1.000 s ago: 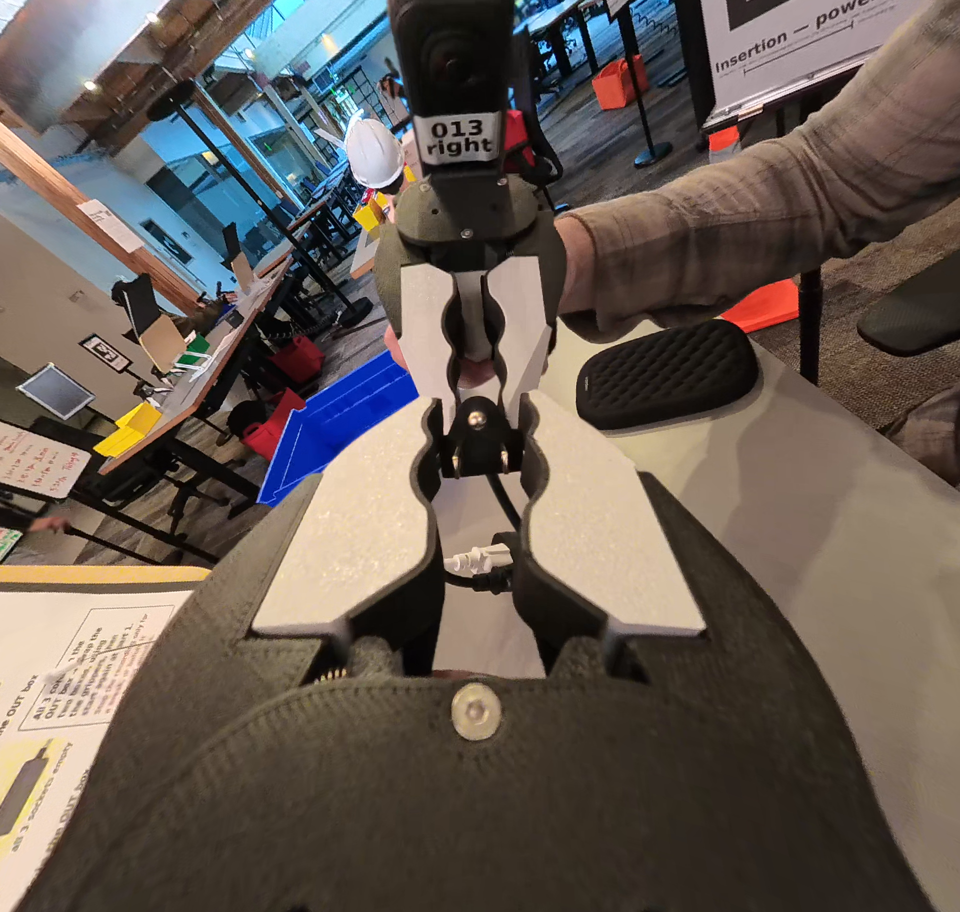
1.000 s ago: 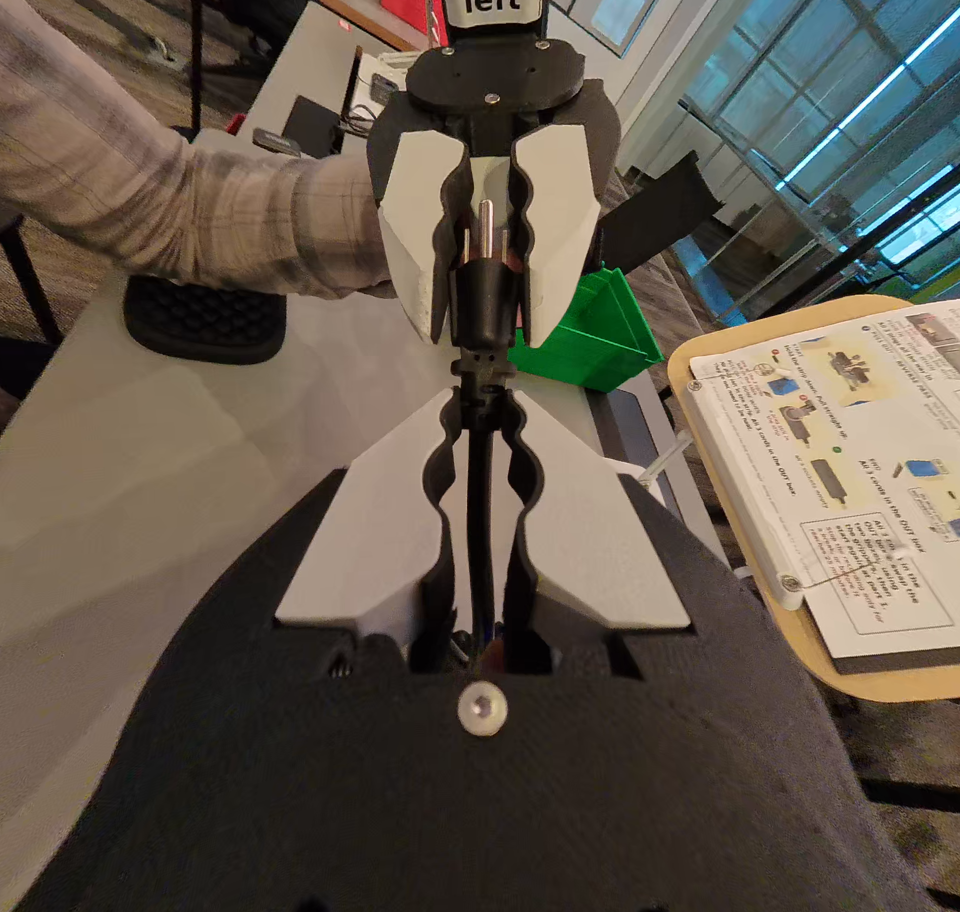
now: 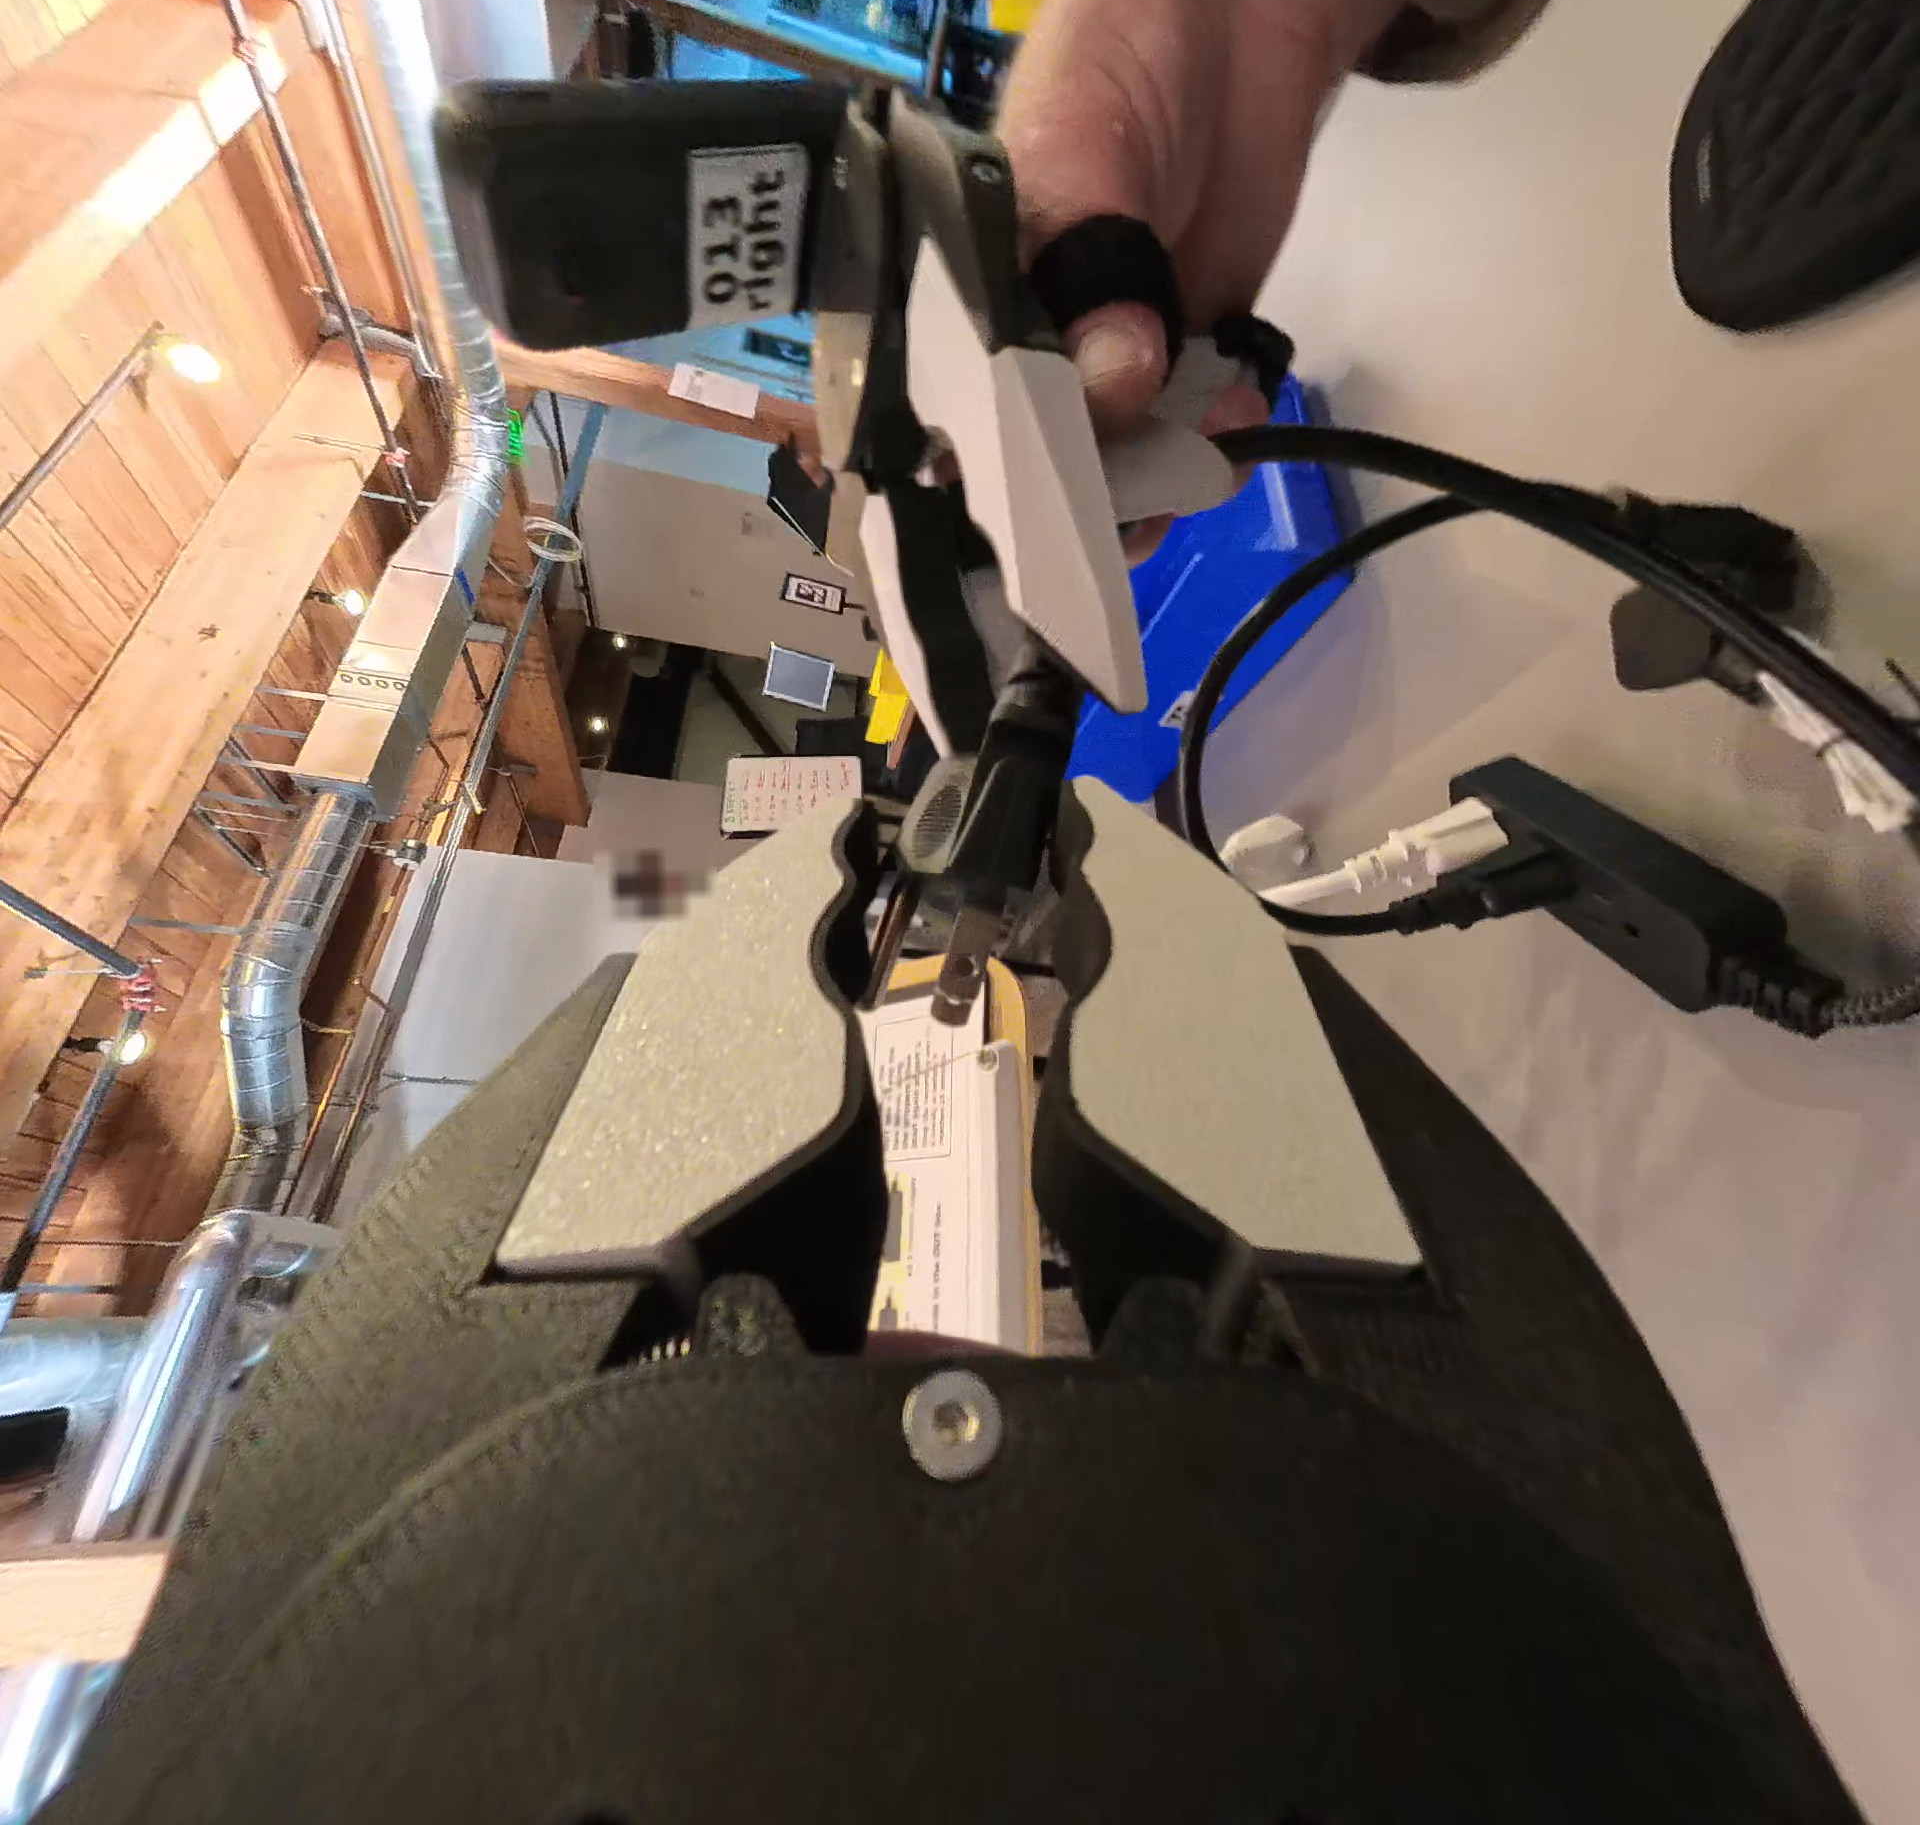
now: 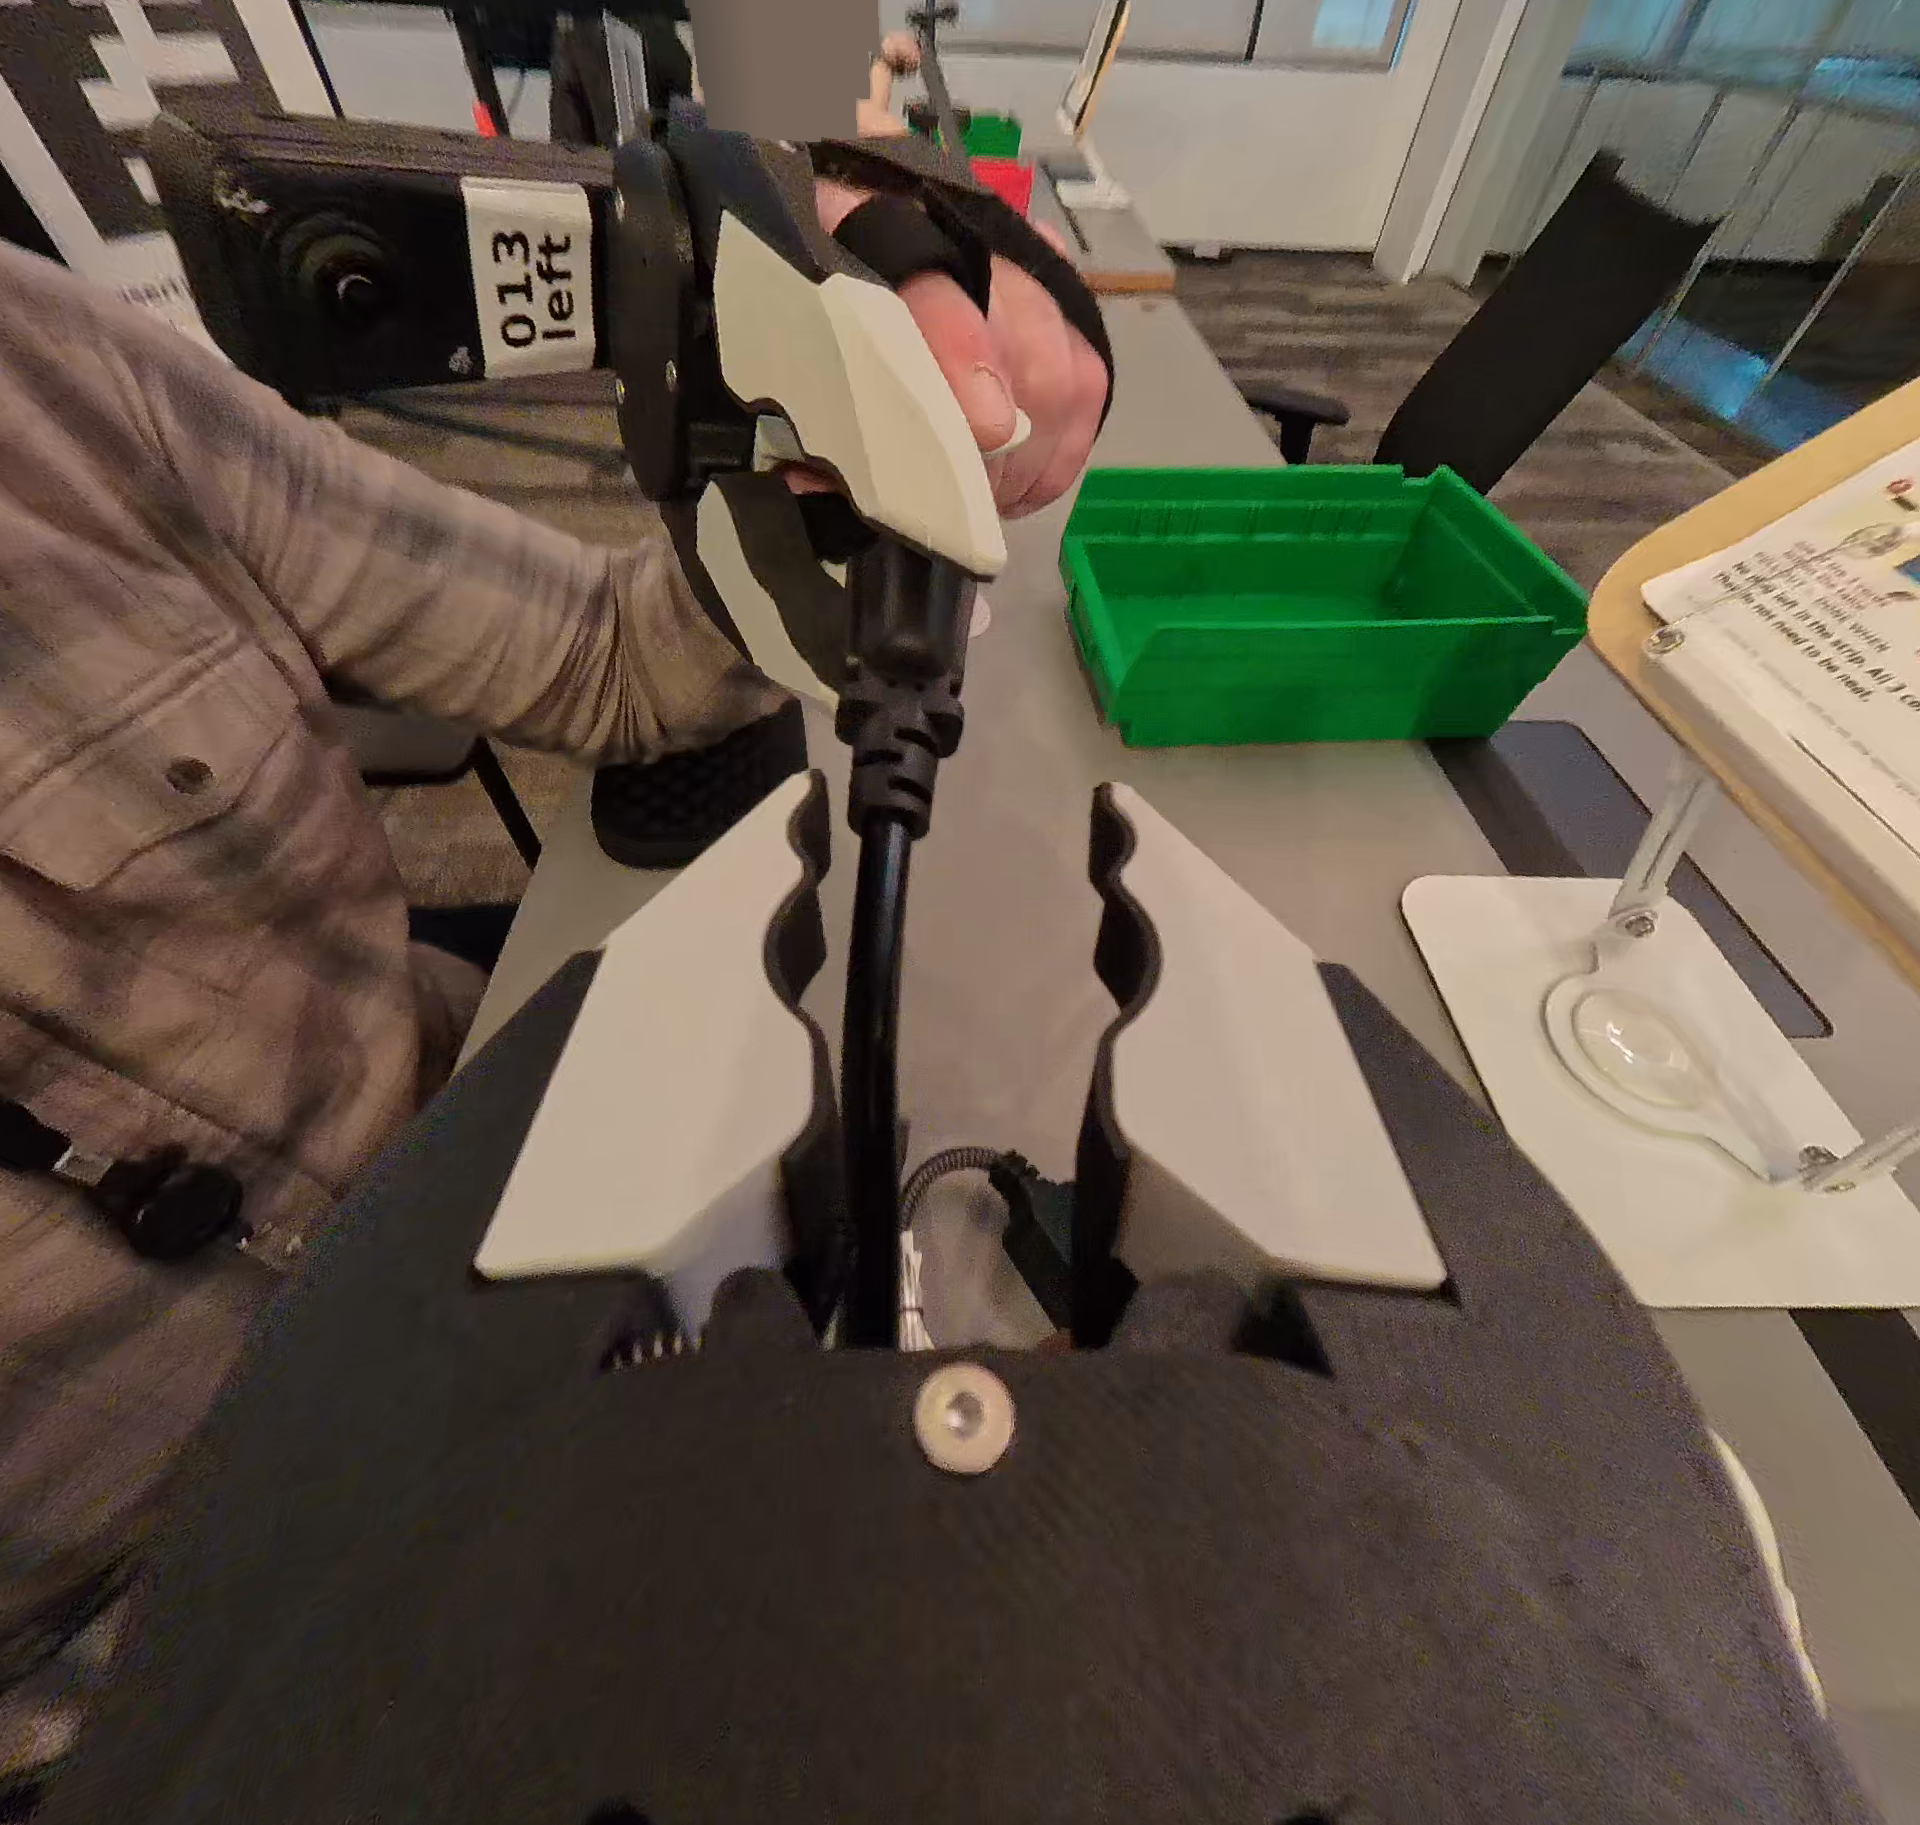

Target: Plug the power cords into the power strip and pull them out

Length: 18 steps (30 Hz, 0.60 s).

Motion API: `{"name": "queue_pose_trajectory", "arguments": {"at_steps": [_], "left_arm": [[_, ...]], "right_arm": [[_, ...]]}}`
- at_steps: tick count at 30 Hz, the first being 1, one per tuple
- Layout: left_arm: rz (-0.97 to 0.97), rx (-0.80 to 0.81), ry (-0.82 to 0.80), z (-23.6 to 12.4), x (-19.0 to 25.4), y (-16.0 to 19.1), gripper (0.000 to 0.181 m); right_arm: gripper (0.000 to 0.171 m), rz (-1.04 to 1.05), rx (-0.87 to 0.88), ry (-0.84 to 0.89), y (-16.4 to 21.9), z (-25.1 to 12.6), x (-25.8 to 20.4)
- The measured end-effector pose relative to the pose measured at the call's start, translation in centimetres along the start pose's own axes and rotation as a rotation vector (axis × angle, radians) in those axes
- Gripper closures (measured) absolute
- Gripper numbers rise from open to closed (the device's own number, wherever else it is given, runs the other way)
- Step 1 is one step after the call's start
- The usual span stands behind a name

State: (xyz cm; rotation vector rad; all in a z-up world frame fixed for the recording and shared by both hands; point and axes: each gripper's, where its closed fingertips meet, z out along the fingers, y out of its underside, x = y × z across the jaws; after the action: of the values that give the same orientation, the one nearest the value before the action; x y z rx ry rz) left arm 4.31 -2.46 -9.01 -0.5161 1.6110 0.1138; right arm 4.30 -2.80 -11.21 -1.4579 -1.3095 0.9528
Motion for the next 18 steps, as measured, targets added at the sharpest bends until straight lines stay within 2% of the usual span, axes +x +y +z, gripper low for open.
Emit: {"name": "queue_pose_trajectory", "arguments": {"at_steps": [4, 6, 12, 16, 18], "left_arm": [[-0.043, 0.051, -0.064, -0.7, -1.5, -0.5, 0.15], [-0.055, 0.066, -0.109, -0.8, -2.2, -0.8, 0.151], [-0.071, 0.065, -0.166, -0.6, -2.9, -0.9, 0.151], [-0.053, 0.038, -0.195, -0.5, -3.2, -0.6, 0.152], [-0.046, 0.027, -0.204, -0.4, -3.3, -0.4, 0.152]], "right_arm": [[0.104, 0.024, 0.155, 0.001, -1.7, -1.0, 0.1], [0.1, 0.044, 0.206, -0.025, -2.4, -1.0, -0.2], [0.106, 0.063, 0.282, -0.035, -4.0, 0.1, -1.0], [0.107, 0.047, 0.272, 0.085, -4.2, 0.0, 0.2], [0.11, -0.03, 0.23, 0.145, -4.3, -0.2, 0.1]]}}
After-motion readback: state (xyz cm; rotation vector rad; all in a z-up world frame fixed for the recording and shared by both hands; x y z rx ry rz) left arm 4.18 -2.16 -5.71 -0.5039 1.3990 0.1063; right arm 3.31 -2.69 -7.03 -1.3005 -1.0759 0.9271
